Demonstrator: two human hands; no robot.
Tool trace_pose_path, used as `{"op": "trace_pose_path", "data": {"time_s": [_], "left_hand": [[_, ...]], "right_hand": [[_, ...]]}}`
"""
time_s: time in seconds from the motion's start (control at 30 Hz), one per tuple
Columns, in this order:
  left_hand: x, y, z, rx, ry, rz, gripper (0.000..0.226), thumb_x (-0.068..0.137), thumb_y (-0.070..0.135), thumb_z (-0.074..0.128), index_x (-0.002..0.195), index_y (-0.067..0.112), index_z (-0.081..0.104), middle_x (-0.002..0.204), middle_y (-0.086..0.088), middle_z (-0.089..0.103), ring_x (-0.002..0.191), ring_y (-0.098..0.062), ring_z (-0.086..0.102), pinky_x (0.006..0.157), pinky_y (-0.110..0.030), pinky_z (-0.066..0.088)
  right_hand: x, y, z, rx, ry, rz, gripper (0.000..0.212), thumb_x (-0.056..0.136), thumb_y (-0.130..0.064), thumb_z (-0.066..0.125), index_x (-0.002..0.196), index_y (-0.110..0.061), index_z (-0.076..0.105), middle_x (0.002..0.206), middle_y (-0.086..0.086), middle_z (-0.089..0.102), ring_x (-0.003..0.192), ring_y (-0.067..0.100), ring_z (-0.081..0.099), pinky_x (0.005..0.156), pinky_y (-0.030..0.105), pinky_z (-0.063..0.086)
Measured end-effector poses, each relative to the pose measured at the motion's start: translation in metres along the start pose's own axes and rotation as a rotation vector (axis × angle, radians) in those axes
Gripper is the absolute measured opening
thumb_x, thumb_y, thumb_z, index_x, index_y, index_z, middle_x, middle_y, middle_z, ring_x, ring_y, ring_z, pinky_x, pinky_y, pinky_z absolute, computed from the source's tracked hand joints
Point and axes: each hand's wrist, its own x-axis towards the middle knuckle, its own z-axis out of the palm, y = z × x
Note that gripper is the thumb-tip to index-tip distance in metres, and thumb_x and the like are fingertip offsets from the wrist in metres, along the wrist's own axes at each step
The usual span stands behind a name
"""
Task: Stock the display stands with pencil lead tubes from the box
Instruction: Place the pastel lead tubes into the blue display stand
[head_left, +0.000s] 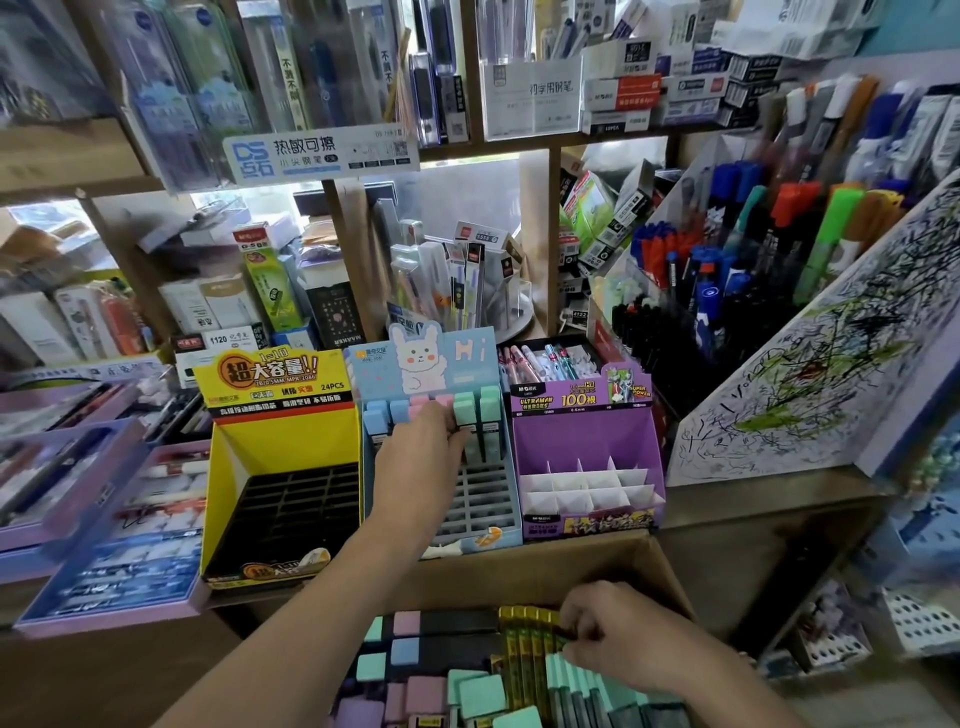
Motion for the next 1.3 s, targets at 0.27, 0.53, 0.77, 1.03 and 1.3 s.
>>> {"op": "trace_pose_path", "data": {"time_s": [0.27, 0.53, 0.77, 1.03, 1.3], "left_hand": [[-0.001, -0.007, 0.003, -0.089, 0.035, -0.015, 0.016, 0.100, 0.030, 0.062, 0.093, 0.021, 0.051, 0.082, -0.004, 0.072, 0.075, -0.023, 0.071, 0.067, -0.045, 0.061], [-0.035, -0.022, -0.009, -0.305, 0.019, 0.001, 0.010, 0.096, 0.027, 0.069, 0.091, 0.024, 0.060, 0.072, 0.008, 0.070, 0.066, -0.005, 0.071, 0.064, -0.038, 0.063], [-0.101, -0.050, -0.031, -0.279, -0.231, -0.046, 0.006, 0.091, 0.028, 0.073, 0.093, 0.031, 0.068, 0.080, 0.013, 0.071, 0.079, 0.001, 0.066, 0.069, -0.016, 0.055], [-0.182, -0.084, -0.039, -0.236, -0.688, -0.276, 0.027, 0.087, 0.039, 0.073, 0.111, 0.040, 0.063, 0.099, 0.020, 0.070, 0.092, 0.001, 0.066, 0.081, -0.023, 0.057], [-0.231, -0.098, -0.042, -0.127, -0.878, -0.364, 0.046, 0.077, 0.041, 0.076, 0.117, 0.051, 0.056, 0.104, 0.019, 0.067, 0.100, -0.005, 0.065, 0.092, -0.031, 0.056]], "right_hand": [[0.000, 0.000, 0.001, -0.002, 0.006, -0.005, 0.019, 0.093, -0.037, 0.072, 0.109, -0.033, 0.064, 0.100, -0.013, 0.066, 0.092, 0.001, 0.063, 0.074, 0.015, 0.045], [-0.001, -0.004, 0.001, 0.025, 0.049, -0.023, 0.017, 0.091, -0.039, 0.072, 0.102, -0.044, 0.061, 0.101, -0.013, 0.066, 0.090, 0.003, 0.066, 0.076, 0.019, 0.051], [-0.012, -0.018, 0.006, 0.055, 0.088, -0.128, 0.016, 0.092, -0.035, 0.072, 0.101, -0.046, 0.064, 0.093, -0.012, 0.070, 0.088, -0.003, 0.066, 0.075, 0.021, 0.055], [-0.041, -0.045, 0.046, -0.073, -0.054, -0.061, 0.035, 0.090, -0.037, 0.075, 0.122, -0.035, 0.062, 0.101, -0.016, 0.069, 0.093, -0.001, 0.065, 0.084, 0.022, 0.056], [-0.066, -0.053, 0.083, -0.153, -0.176, -0.033, 0.045, 0.091, -0.031, 0.075, 0.132, -0.031, 0.058, 0.108, -0.016, 0.061, 0.099, 0.003, 0.061, 0.082, 0.024, 0.054]]}}
